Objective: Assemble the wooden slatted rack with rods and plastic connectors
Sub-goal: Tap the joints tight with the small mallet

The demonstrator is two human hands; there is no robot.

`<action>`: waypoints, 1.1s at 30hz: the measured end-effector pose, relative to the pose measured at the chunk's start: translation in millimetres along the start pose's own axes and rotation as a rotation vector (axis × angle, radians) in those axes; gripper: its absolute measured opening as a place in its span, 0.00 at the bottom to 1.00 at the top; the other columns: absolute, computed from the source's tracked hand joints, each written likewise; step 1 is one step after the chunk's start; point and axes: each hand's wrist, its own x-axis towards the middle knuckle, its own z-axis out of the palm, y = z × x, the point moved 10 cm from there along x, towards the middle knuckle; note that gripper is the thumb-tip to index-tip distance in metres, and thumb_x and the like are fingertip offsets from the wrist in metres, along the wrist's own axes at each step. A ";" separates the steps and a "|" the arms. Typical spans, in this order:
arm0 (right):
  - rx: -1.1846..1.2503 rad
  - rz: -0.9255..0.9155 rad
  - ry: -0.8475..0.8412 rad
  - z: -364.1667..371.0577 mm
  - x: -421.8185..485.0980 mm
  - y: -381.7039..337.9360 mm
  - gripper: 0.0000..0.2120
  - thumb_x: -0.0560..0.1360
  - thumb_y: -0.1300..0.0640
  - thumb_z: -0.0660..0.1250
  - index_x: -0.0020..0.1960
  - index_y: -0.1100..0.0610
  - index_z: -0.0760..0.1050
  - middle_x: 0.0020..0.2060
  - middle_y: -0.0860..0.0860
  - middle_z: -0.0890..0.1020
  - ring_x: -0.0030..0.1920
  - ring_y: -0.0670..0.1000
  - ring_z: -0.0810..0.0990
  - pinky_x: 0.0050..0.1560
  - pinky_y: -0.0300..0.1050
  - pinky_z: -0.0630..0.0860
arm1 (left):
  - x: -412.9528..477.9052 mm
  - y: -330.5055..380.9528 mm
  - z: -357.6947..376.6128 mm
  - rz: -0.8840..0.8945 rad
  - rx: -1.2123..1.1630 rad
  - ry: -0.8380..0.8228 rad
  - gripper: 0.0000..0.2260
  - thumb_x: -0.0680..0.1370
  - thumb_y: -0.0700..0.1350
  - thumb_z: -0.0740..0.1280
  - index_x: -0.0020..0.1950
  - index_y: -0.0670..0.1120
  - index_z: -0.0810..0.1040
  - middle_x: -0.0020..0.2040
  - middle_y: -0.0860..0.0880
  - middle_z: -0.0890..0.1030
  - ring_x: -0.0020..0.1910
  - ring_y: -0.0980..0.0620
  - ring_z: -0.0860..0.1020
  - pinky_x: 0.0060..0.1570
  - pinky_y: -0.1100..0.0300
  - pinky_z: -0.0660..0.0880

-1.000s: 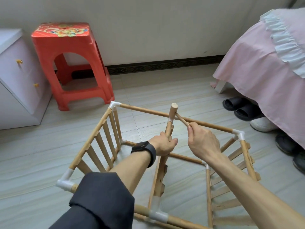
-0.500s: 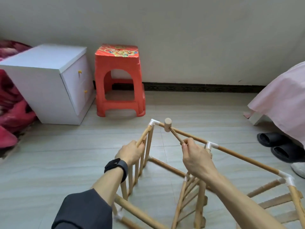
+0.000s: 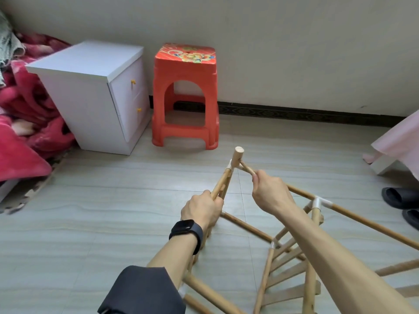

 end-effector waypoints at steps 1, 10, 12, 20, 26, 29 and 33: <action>-0.021 0.000 -0.010 -3.2 1.5 -1.0 0.16 0.86 0.47 0.47 0.53 0.54 0.69 0.36 0.52 0.75 0.37 0.55 0.72 0.35 0.51 0.65 | 0.2 0.5 -0.3 0.003 0.001 0.000 0.12 0.80 0.53 0.55 0.51 0.48 0.75 0.42 0.48 0.77 0.44 0.43 0.77 0.43 0.54 0.72; 0.015 -0.046 0.061 -8.0 0.2 -8.7 0.14 0.86 0.51 0.48 0.49 0.56 0.67 0.36 0.56 0.77 0.33 0.55 0.73 0.31 0.50 0.67 | 2.7 2.1 -1.0 0.027 0.032 0.024 0.13 0.80 0.52 0.54 0.53 0.47 0.75 0.41 0.48 0.77 0.43 0.43 0.76 0.43 0.54 0.71; -0.059 0.000 -0.010 -3.2 5.4 -3.9 0.15 0.86 0.49 0.47 0.50 0.56 0.66 0.36 0.56 0.75 0.34 0.55 0.73 0.32 0.50 0.66 | 2.4 1.9 -0.7 0.028 0.035 0.025 0.12 0.80 0.52 0.55 0.52 0.47 0.74 0.41 0.48 0.76 0.43 0.43 0.76 0.43 0.54 0.71; 0.017 -0.045 -0.009 -3.2 6.0 -8.3 0.13 0.86 0.50 0.48 0.50 0.56 0.65 0.37 0.57 0.76 0.33 0.54 0.73 0.30 0.49 0.65 | 4.8 2.7 -0.2 0.032 0.039 0.028 0.13 0.80 0.52 0.54 0.52 0.47 0.75 0.42 0.48 0.78 0.41 0.45 0.77 0.41 0.54 0.72; 0.022 -0.021 -0.049 -14.4 0.9 -3.7 0.15 0.86 0.47 0.48 0.52 0.55 0.68 0.38 0.55 0.77 0.35 0.54 0.74 0.31 0.49 0.66 | 9.8 5.5 1.8 0.039 0.056 0.024 0.12 0.80 0.52 0.54 0.52 0.48 0.75 0.43 0.47 0.79 0.43 0.44 0.77 0.43 0.53 0.74; 0.172 -0.006 0.006 -23.7 -29.1 8.4 0.15 0.86 0.48 0.50 0.50 0.54 0.69 0.36 0.54 0.79 0.32 0.53 0.75 0.30 0.49 0.70 | 20.6 17.9 1.6 0.058 0.062 0.007 0.11 0.80 0.52 0.55 0.50 0.50 0.75 0.42 0.48 0.78 0.43 0.44 0.77 0.42 0.53 0.73; 0.190 0.027 0.015 -32.0 -82.9 24.4 0.14 0.85 0.45 0.51 0.48 0.50 0.71 0.33 0.52 0.81 0.31 0.54 0.79 0.33 0.55 0.76 | 34.9 30.2 3.3 0.083 0.021 -0.073 0.14 0.80 0.58 0.56 0.52 0.52 0.76 0.45 0.49 0.80 0.44 0.46 0.79 0.44 0.53 0.76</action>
